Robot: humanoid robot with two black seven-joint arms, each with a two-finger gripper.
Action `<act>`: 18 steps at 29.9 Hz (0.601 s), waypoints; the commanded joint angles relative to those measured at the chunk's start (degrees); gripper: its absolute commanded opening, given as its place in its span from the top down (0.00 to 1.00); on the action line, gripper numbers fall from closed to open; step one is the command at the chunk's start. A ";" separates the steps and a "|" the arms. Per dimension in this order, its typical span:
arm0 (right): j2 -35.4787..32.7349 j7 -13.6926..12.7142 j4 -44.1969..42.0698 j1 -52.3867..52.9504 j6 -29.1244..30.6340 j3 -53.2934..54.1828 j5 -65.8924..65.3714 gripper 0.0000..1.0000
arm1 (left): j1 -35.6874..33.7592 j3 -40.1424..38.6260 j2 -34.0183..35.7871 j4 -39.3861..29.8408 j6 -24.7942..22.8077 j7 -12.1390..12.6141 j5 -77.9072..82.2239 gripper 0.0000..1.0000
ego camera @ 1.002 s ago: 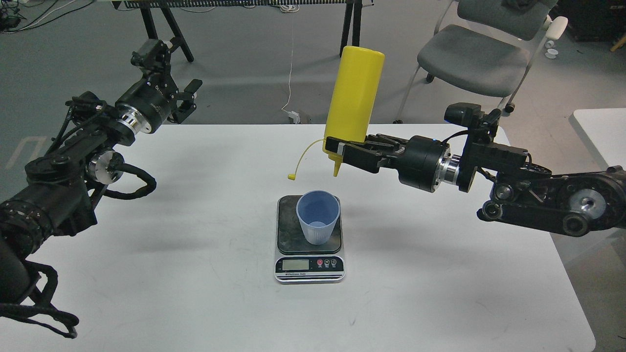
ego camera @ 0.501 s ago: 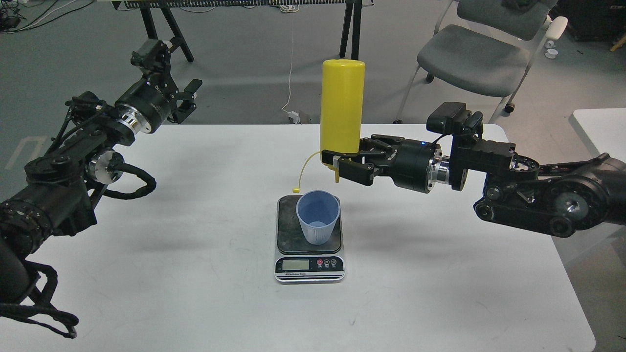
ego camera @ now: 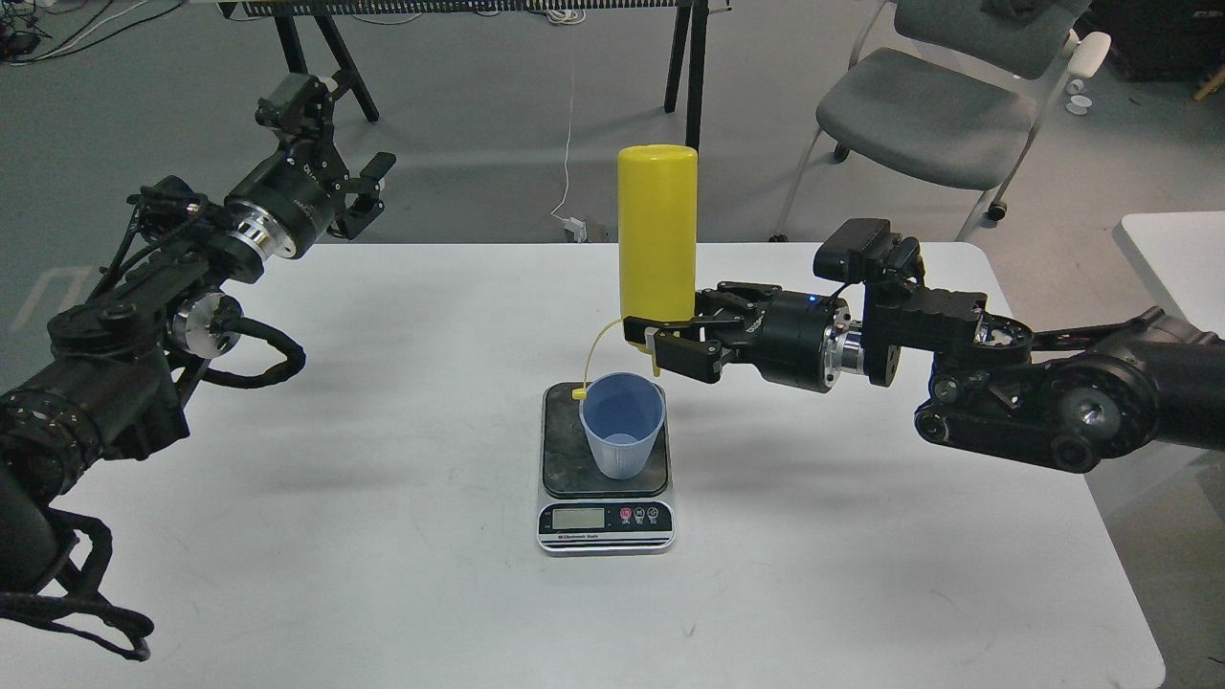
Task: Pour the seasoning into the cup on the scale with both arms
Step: 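Hold the bottle inverted above the cup to pour, then turn the bottle upright and move it back toward its spot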
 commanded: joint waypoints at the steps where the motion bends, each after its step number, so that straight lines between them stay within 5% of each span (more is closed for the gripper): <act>1: 0.63 0.01 -0.14 0.09 0.00 -0.05 0.00 0.64 | 0.15 0.06 -0.02 0.00 0.00 0.00 0.00 0.01; 8: -0.86 0.18 -0.75 0.44 0.79 3.36 2.79 0.64 | 0.06 -0.03 -0.02 0.00 0.00 0.00 0.00 0.01; 14: -8.33 3.52 2.23 -5.96 4.39 15.40 26.94 0.64 | -0.03 -0.03 -0.02 0.00 0.00 0.00 0.00 0.01; 18: -12.81 6.12 3.38 -15.27 16.84 27.87 47.67 0.64 | 0.06 -0.03 -0.02 0.00 0.00 0.00 0.00 0.01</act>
